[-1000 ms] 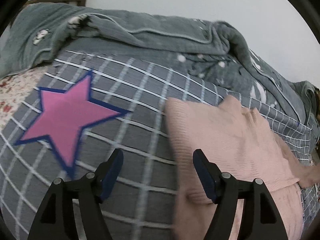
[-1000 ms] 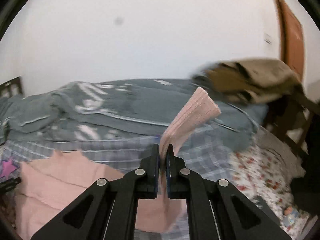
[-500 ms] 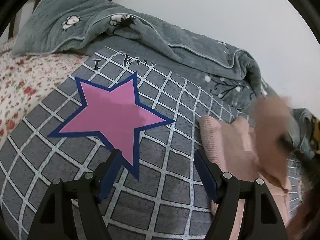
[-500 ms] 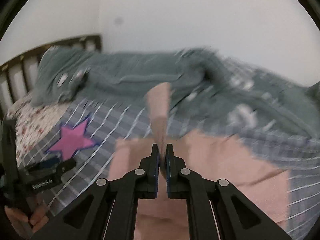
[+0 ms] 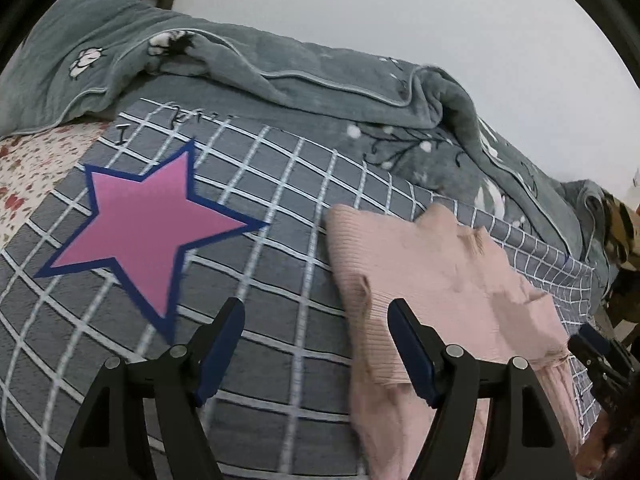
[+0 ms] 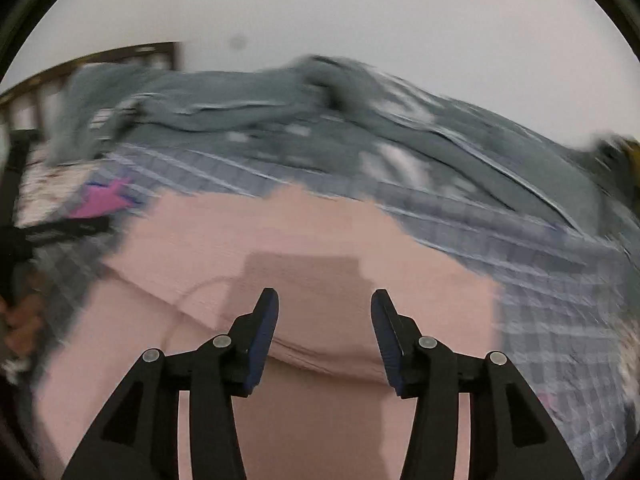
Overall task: Fold small clothes
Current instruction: 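Fold the held sleeve over the sweater body and open the right gripper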
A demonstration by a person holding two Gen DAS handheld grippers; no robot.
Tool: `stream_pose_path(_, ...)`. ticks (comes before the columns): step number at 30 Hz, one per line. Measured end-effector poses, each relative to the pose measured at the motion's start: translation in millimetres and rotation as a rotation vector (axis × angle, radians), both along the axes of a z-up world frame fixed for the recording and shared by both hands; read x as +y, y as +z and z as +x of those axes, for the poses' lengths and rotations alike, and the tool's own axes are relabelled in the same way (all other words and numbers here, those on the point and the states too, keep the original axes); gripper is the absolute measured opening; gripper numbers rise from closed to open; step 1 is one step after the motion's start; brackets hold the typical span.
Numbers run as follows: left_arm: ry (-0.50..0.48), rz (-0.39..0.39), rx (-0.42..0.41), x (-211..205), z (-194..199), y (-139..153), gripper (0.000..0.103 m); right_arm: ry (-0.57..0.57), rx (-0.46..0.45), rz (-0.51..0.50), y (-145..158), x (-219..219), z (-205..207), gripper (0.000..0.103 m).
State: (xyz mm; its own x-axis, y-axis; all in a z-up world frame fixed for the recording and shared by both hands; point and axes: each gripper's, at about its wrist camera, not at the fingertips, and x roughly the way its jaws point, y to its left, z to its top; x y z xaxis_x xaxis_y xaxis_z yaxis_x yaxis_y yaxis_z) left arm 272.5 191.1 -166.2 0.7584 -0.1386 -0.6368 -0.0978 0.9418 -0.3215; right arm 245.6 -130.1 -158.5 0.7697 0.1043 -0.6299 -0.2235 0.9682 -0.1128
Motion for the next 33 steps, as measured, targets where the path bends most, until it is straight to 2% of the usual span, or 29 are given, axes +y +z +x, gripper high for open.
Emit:
stream_pose_path(2, 0.004, 0.009, 0.007, -4, 2, -2, 0.072, -0.069, 0.045, 0.009, -10, -38, -1, 0.047)
stream_pose_path(6, 0.012, 0.017, 0.025, -9, 7, -7, 0.072, -0.175, 0.108, 0.029, -26, -84, 3, 0.047)
stream_pose_path(11, 0.019, 0.020, 0.027, -15, 10, -8, 0.072, -0.218, 0.190, 0.080, -45, -107, 17, 0.047)
stream_pose_path(13, 0.015, 0.026, 0.030, -17, 11, -9, 0.072, -0.216, 0.193, 0.103, -45, -107, 24, 0.043)
stream_pose_path(14, 0.014, 0.031, 0.037, -18, 13, -10, 0.072, -0.210, 0.186, 0.107, -43, -105, 26, 0.035)
stream_pose_path(15, 0.013, 0.034, 0.041, -19, 14, -10, 0.072, -0.199, 0.174, 0.111, -41, -103, 29, 0.021)
stream_pose_path(18, 0.017, 0.055, 0.053, -22, 17, -13, 0.072, -0.196, 0.136, 0.149, -39, -104, 32, 0.018)
stream_pose_path(20, 0.011, 0.062, 0.052, -25, 18, -13, 0.072, -0.217, 0.139, 0.220, -39, -117, 30, 0.018)
stream_pose_path(22, 0.003, 0.067, 0.049, -27, 19, -12, 0.072, -0.226, 0.157, 0.280, -38, -127, 32, 0.018)
stream_pose_path(25, -0.007, 0.079, 0.050, -31, 22, -12, 0.072, -0.220, 0.188, 0.208, -37, -125, 31, 0.028)
stream_pose_path(29, -0.020, 0.065, 0.035, -30, 21, -11, 0.072, -0.109, 0.135, 0.166, -18, -125, 12, 0.033)
stream_pose_path(30, -0.023, 0.055, 0.023, -29, 20, -10, 0.071, -0.079, 0.103, 0.166, -12, -125, 5, 0.039)
stream_pose_path(31, -0.026, 0.043, 0.008, -28, 19, -9, 0.069, -0.057, 0.063, 0.182, -4, -126, -1, 0.042)
stream_pose_path(32, -0.030, 0.035, -0.001, -28, 19, -8, 0.060, -0.051, 0.038, 0.207, -1, -128, -4, 0.049)
stream_pose_path(33, -0.040, 0.024, -0.010, -28, 19, -7, 0.050, -0.048, 0.021, 0.246, 2, -129, -4, 0.052)
